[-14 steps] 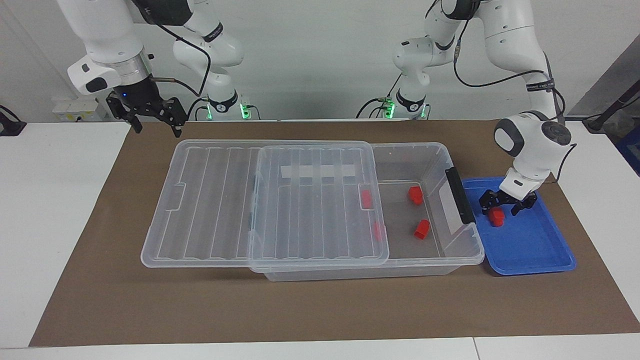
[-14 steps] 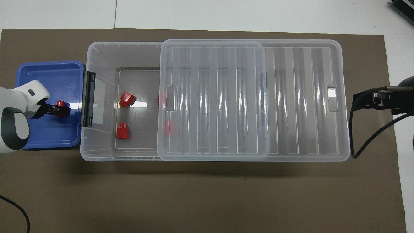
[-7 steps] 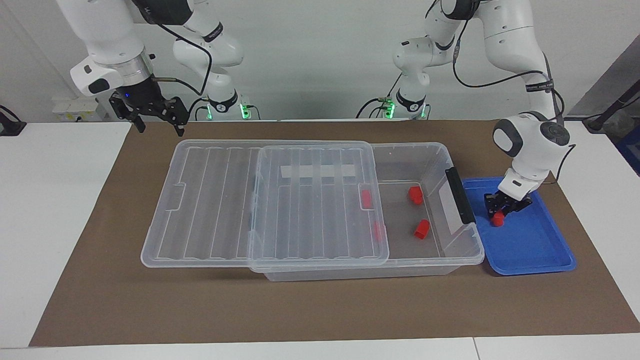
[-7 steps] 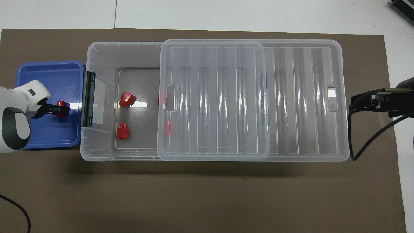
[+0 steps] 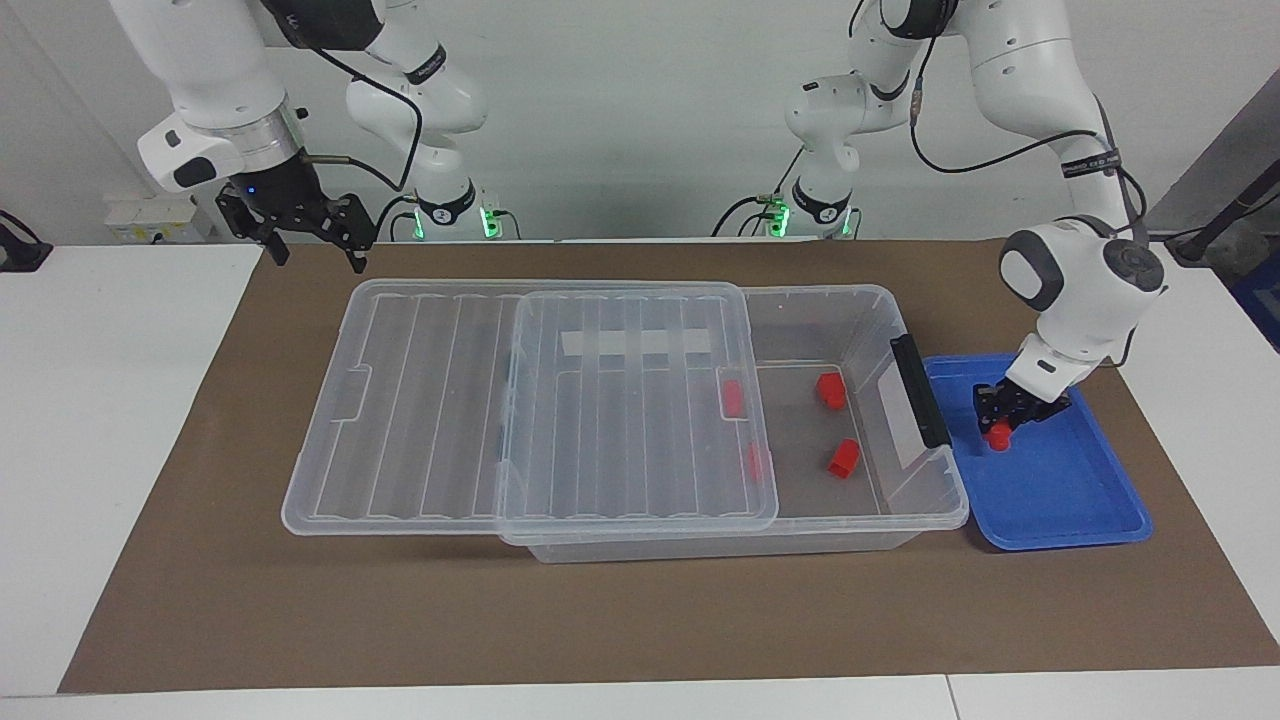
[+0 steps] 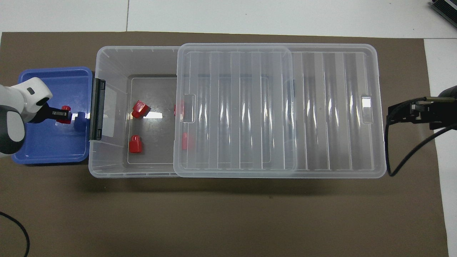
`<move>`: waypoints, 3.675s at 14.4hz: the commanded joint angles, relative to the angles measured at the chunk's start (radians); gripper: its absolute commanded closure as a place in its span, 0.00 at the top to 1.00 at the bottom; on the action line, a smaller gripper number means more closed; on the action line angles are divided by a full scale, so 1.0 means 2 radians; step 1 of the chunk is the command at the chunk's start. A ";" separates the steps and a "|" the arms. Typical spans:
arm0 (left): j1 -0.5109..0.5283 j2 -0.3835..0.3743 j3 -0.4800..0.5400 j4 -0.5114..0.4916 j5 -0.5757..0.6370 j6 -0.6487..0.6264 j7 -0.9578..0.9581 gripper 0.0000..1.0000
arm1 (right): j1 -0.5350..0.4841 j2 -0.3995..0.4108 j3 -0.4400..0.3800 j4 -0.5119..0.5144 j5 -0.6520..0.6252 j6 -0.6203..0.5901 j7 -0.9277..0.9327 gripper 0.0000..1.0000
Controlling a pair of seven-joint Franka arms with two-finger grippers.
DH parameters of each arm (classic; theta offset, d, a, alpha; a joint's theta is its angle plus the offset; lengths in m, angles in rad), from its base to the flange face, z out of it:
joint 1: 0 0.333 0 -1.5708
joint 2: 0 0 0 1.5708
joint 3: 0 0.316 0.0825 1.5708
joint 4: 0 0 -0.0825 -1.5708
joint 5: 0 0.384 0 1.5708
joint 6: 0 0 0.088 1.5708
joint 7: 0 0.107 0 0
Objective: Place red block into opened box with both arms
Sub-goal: 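Carry the red block into the open box with the left gripper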
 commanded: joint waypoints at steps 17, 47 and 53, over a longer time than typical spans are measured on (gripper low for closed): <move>-0.221 -0.044 0.000 0.080 0.036 -0.096 -0.437 0.03 | -0.008 -0.007 0.003 -0.007 0.009 -0.001 0.004 1.00; -0.260 -0.020 0.002 -0.148 0.089 0.195 -0.477 0.99 | -0.006 -0.007 0.001 -0.008 0.009 0.018 0.004 1.00; -0.258 -0.027 0.005 -0.108 0.092 0.137 -0.475 1.00 | -0.034 -0.002 -0.001 -0.039 0.009 0.075 -0.028 0.90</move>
